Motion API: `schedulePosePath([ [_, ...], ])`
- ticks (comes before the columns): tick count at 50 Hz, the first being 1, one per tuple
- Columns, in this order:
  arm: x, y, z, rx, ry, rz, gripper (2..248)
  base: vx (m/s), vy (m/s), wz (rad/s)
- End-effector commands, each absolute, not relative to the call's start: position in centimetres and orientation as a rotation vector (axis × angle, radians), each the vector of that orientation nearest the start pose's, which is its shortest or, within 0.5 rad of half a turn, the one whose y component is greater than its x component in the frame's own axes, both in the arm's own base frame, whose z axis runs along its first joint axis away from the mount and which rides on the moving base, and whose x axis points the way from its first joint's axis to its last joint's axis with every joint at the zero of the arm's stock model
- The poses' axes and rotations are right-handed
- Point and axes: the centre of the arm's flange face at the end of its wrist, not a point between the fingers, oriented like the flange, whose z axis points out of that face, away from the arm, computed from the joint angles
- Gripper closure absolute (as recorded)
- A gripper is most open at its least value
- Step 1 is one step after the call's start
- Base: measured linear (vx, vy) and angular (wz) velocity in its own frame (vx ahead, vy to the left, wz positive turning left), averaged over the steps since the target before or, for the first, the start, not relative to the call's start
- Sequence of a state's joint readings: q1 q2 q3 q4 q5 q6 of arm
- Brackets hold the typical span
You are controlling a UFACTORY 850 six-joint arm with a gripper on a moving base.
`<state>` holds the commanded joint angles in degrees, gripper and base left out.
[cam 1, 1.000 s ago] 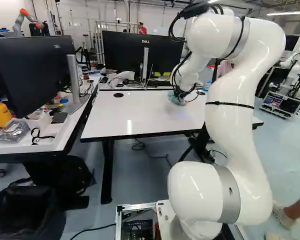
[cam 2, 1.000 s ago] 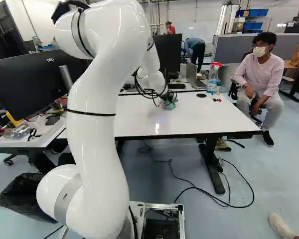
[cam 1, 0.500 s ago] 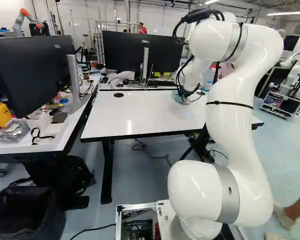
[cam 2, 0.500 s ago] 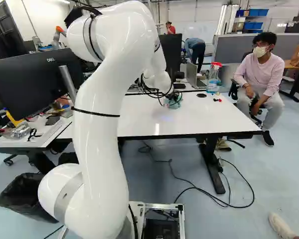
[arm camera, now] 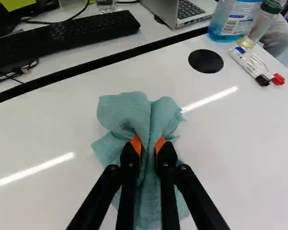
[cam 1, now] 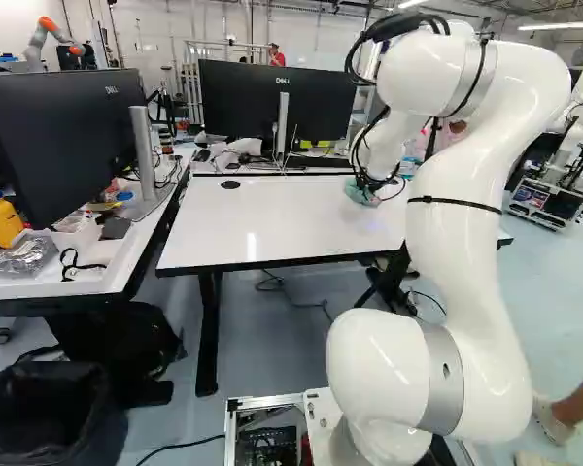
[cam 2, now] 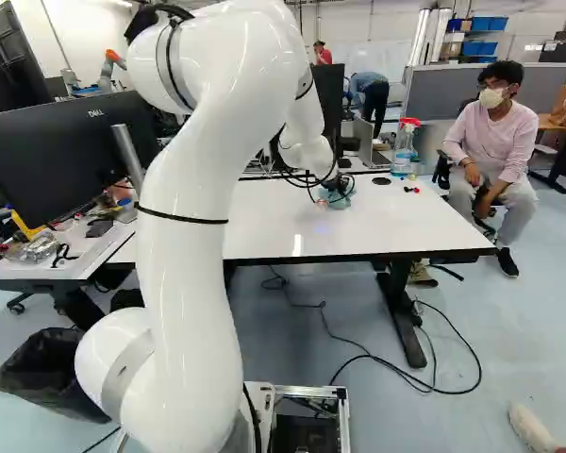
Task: Clean the table with the green towel
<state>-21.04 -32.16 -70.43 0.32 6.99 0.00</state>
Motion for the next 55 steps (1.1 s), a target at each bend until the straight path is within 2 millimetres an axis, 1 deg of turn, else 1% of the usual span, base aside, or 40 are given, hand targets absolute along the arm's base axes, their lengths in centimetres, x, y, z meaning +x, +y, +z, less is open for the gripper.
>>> schedulePosePath([
  [13,58.6,-23.1,39.2,-2.992,0.577,-1.216,199,0.000,0.000,0.000],
  [22,57.5,-22.2,39.3,-2.995,0.567,-1.201,199,0.000,0.000,0.000],
  [39,57.7,-19.4,39.4,-2.993,0.499,-1.191,199,0.000,0.000,0.000],
  [48,58.7,-18.1,39.3,-2.988,0.460,-1.195,199,0.000,0.000,0.000],
  [55,59.8,-17.6,39.2,-2.983,0.439,-1.205,199,0.000,0.000,0.000],
])
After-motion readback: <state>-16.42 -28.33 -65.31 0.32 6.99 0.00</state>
